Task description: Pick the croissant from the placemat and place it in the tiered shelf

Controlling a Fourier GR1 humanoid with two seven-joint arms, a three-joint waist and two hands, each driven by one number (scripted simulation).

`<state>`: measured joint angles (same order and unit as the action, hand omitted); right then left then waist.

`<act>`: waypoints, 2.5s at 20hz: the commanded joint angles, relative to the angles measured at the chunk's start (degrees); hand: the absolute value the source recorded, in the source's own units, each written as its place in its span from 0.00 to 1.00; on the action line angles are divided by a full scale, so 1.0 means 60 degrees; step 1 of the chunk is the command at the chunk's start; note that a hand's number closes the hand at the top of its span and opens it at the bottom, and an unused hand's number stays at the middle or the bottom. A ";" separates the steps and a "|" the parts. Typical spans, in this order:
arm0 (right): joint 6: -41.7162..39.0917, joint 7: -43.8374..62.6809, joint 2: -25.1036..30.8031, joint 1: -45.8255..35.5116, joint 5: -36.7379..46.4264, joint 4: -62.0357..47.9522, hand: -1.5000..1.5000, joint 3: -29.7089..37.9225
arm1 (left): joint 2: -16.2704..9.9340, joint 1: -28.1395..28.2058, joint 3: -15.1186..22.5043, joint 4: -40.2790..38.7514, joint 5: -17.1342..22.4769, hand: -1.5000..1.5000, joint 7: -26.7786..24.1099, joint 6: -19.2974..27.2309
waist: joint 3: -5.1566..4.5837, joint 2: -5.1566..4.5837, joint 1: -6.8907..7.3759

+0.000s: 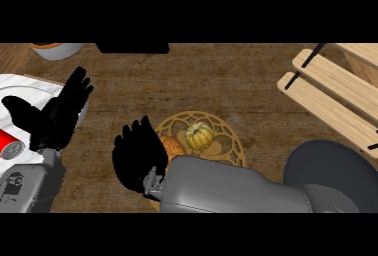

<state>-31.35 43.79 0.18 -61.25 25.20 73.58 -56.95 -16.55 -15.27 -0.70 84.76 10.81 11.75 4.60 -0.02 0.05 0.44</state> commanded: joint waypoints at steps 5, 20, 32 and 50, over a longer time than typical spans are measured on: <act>-0.0639 -0.0171 0.0031 0.1254 0.1475 0.0207 0.00 -0.0015 | -0.0022 0.0653 -0.0109 0.0752 -0.0092 0.50 0.0100 -0.0270 | 0.0004 0.0008 -0.0025; 0.1065 -0.1656 -0.0028 0.1588 0.2606 -0.1643 0.00 -0.0271 | 0.0292 -0.0111 -0.0377 0.0142 -0.0299 0.50 0.0313 -0.0429 | 0.0002 -0.0030 0.0090; 0.1917 -0.2245 -0.0030 0.1525 0.2144 -0.3031 0.00 -0.0484 | 0.0738 -0.0249 -0.0360 -0.0466 -0.0705 0.50 -0.0231 -0.0426 | 0.0001 -0.0052 0.0158; 0.4053 -0.3433 -0.0029 0.1729 0.2522 -0.3166 1.00 -0.1287 | 0.0685 0.0440 -0.0512 0.0157 -0.0758 0.50 -0.0113 -0.0767 | 0.0003 -0.0046 0.0205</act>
<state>-10.89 23.22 0.24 -52.81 41.22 53.36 -64.10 -12.94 -14.78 -4.03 85.89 6.84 12.56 0.34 0.08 0.18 1.51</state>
